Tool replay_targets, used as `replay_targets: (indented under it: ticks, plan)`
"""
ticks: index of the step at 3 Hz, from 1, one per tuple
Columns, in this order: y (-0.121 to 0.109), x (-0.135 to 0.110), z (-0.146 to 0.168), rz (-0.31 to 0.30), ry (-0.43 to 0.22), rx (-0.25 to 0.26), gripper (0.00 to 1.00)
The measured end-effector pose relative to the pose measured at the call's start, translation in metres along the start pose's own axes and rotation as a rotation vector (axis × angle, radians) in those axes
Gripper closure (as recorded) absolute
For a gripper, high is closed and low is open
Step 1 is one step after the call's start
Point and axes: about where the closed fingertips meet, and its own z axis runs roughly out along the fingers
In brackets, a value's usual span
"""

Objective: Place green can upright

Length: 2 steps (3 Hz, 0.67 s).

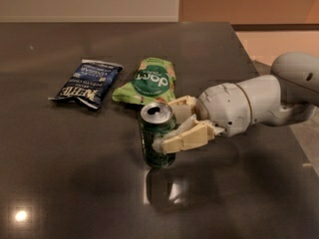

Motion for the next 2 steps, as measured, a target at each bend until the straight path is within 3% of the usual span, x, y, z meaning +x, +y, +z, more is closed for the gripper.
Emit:
replay_targets:
  ticks: [1,2]
  plan:
    - [0.0003,0.0162,0.0092,-0.053,0.021,-0.01,1.0]
    - [-0.0009,0.0234,0.0117,-0.05,0.023,-0.008,1.0]
